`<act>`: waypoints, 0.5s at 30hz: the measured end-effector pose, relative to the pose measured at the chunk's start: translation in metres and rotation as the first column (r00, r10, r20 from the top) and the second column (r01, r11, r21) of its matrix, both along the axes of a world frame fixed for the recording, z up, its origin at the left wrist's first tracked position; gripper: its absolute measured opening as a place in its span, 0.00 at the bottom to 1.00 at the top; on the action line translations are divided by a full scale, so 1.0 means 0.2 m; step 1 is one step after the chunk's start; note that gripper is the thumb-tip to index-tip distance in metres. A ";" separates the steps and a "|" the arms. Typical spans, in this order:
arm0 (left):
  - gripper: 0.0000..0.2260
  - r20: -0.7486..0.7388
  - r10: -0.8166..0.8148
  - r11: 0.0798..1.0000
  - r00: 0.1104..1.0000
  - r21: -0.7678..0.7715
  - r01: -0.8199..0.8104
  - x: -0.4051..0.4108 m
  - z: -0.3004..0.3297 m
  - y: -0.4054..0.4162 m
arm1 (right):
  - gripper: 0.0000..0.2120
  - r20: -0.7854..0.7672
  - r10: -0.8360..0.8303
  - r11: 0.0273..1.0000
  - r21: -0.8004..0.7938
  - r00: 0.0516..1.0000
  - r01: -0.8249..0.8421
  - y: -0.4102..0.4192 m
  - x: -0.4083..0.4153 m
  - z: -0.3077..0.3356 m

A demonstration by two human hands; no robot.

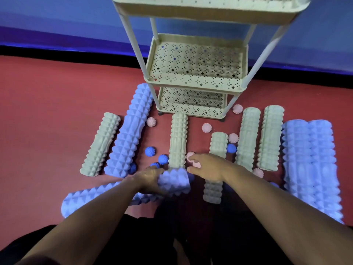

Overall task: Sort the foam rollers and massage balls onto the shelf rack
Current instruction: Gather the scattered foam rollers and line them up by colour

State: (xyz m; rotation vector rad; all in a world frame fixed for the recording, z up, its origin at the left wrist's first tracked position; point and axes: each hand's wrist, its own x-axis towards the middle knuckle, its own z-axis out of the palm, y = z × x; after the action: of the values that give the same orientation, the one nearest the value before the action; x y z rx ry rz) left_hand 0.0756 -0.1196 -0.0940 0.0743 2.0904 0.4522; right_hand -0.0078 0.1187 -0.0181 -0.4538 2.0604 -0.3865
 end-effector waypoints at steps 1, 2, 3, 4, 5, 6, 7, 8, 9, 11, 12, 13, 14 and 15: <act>0.25 -0.021 0.039 0.999 0.999 0.039 -0.039 -0.03 0.06 0.01 | 0.22 -0.015 -0.019 1.000 -0.015 1.000 0.019 0.00 -0.01 0.03; 0.25 -0.050 0.081 0.995 0.995 0.066 -0.078 -0.07 0.12 0.02 | 0.21 -0.030 -0.039 0.999 -0.024 0.999 0.039 0.01 -0.01 0.07; 0.27 -0.083 0.122 0.990 0.989 0.082 -0.116 -0.10 0.19 0.02 | 0.19 -0.044 -0.063 0.997 -0.038 0.997 0.061 0.02 -0.02 0.11; 0.31 -0.126 0.152 0.986 0.980 0.094 -0.141 -0.14 0.26 0.04 | 0.17 -0.063 -0.087 0.995 -0.050 0.994 0.084 0.04 -0.03 0.16; 0.34 -0.168 0.172 0.983 0.971 0.101 -0.156 -0.18 0.33 0.05 | 0.16 -0.086 -0.119 0.991 -0.068 0.989 0.114 0.06 -0.05 0.20; 0.35 -0.201 0.195 0.977 0.960 0.120 -0.174 -0.21 0.42 0.07 | 0.15 -0.109 -0.157 0.985 -0.088 0.982 0.147 0.08 -0.06 0.25; 0.34 -0.220 0.230 0.969 0.948 0.145 -0.201 -0.24 0.50 0.09 | 0.16 -0.129 -0.204 0.974 -0.123 0.970 0.189 0.11 -0.07 0.31; 0.31 -0.246 0.264 0.958 0.933 0.177 -0.224 -0.27 0.58 0.11 | 0.18 -0.149 -0.252 0.960 -0.163 0.956 0.228 0.14 -0.08 0.38; 0.27 -0.286 0.288 0.950 0.914 0.207 -0.235 -0.29 0.68 0.14 | 0.20 -0.165 -0.302 0.941 -0.211 0.939 0.266 0.17 -0.08 0.46; 0.21 -0.349 0.340 0.928 0.873 0.277 -0.251 -0.32 0.83 0.18 | 0.23 -0.156 -0.391 0.895 -0.292 0.907 0.336 0.22 -0.08 0.60; 0.19 -0.384 0.361 0.917 0.850 0.311 -0.249 -0.32 0.93 0.21 | 0.23 -0.164 -0.419 0.876 -0.331 0.893 0.350 0.24 -0.06 0.69; 0.18 -0.405 0.378 0.910 0.832 0.331 -0.252 -0.32 1.03 0.24 | 0.23 -0.180 -0.440 0.858 -0.374 0.880 0.353 0.27 -0.04 0.77; 0.17 -0.423 0.391 0.903 0.817 0.349 -0.251 -0.32 1.12 0.27 | 0.25 -0.200 -0.459 0.840 -0.415 0.866 0.350 0.29 -0.02 0.85; 0.16 -0.438 0.404 0.894 0.803 0.374 -0.246 -0.32 1.21 0.29 | 0.28 -0.217 -0.474 0.824 -0.452 0.853 0.343 0.31 -0.01 0.92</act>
State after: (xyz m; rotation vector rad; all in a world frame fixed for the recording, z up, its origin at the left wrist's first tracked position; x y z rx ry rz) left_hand 0.0113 -0.0616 0.1487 0.0029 2.5481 1.0635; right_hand -0.0095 0.1807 0.1661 -0.3128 2.4062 -1.0763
